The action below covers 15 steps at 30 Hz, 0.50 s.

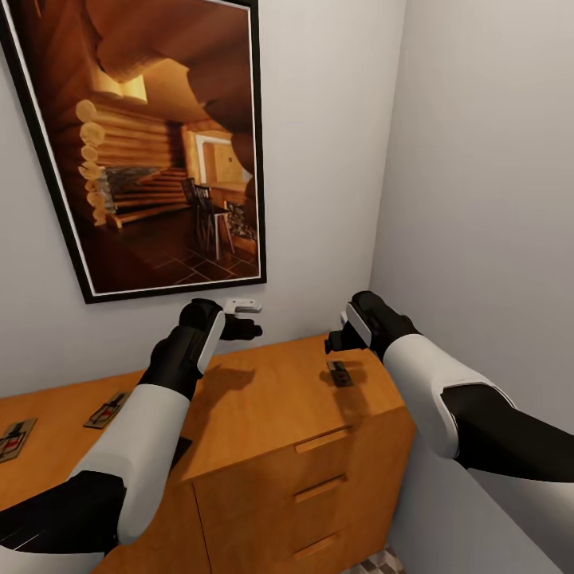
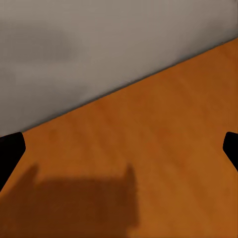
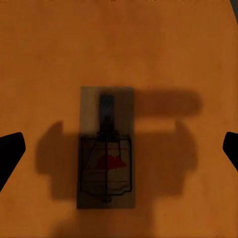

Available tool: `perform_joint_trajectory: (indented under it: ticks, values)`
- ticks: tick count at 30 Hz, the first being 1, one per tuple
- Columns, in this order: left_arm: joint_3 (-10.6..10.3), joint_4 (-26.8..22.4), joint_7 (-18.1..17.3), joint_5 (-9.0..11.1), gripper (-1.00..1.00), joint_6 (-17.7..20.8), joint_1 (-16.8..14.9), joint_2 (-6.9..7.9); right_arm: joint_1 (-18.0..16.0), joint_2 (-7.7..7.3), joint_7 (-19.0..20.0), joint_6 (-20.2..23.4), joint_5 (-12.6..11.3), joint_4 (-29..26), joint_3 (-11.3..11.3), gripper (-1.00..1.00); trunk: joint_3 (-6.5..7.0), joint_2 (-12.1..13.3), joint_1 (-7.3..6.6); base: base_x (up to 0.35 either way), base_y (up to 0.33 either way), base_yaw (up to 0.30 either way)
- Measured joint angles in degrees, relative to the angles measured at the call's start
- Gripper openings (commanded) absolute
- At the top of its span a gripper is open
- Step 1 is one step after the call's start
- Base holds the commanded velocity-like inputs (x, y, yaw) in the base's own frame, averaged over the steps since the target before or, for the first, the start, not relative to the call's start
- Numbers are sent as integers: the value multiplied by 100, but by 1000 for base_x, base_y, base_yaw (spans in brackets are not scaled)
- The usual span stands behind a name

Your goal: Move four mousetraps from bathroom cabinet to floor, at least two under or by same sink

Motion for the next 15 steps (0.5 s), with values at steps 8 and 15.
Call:
perform_joint_trajectory:
  ticks: [8, 15]
  values:
    - [0, 0, 0, 0, 100, 9, 0, -2, 0, -2, 0, -2, -5, 2, 0, 100, 0, 0, 0, 2, 0, 0]
    - [0, 0, 0, 9, 100, 16, 0, -3, 0, -4, 0, -15, -5, 7, 10, 100, 0, 0, 0, 0, 0, 0]
